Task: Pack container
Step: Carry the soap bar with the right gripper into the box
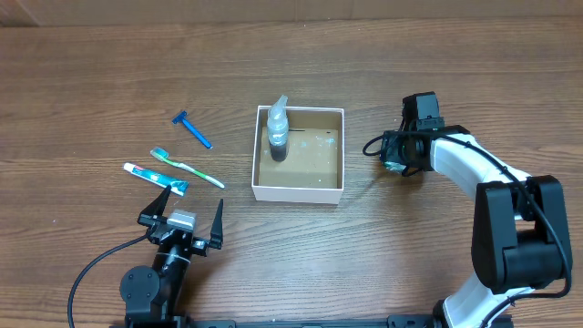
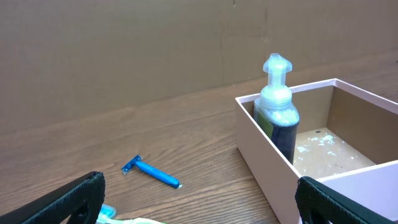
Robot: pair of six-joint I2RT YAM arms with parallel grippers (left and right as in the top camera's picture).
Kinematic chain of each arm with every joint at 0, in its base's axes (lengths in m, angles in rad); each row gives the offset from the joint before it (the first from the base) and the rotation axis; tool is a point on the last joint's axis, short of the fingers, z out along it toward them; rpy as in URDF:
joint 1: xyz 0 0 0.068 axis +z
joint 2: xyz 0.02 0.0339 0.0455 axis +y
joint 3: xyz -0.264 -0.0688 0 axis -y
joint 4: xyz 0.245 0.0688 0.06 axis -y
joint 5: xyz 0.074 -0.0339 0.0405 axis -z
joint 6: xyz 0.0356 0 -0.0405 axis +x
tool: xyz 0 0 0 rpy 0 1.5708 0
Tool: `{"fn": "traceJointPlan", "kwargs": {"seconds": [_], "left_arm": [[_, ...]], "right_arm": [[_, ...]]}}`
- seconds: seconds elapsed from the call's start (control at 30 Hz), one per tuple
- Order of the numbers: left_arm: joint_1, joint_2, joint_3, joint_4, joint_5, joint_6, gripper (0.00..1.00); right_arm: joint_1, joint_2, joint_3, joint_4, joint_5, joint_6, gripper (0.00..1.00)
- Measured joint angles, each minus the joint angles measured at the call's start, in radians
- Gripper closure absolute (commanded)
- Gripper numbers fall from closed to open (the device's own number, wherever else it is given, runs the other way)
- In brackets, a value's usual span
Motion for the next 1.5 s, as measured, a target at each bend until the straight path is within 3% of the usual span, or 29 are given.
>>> {"fn": "traceJointPlan", "kwargs": {"seconds": [0.27,0.53,0.7,0.87,1.1,1.3,1.5], "left_arm": [[0.0,0.0,0.0,0.0,0.0,0.0,0.0],[0.0,0.0,0.0,0.0,0.0,0.0,0.0],[0.0,0.0,0.0,0.0,0.0,0.0,0.0],[0.0,0.0,0.0,0.0,0.0,0.0,0.0],[0.0,0.0,0.0,0.0,0.0,0.0,0.0],[0.0,0.0,0.0,0.0,0.0,0.0,0.0],[0.0,0.0,0.0,0.0,0.0,0.0,0.0]], "right_arm": [[0.0,0.001,0.0,-0.002,0.023,0.106,0.44],[0.0,0.001,0.005,-0.023,0.026,0.132,0.45],[0.0,0.009,0.097,-0.197,0.025,0.143,0.46],[0.0,0.008,0.317,-0.391,0.021,0.145,0.48],[0.009,-0.023,0.528,-0.55,-0.108,0.071,0.48],[0.096,-0.071,0.542,-0.557,-0.31,-0.018,0.48],[0.222,-0.07,0.541,-0.522,-0.362,-0.026,0.48]]}}
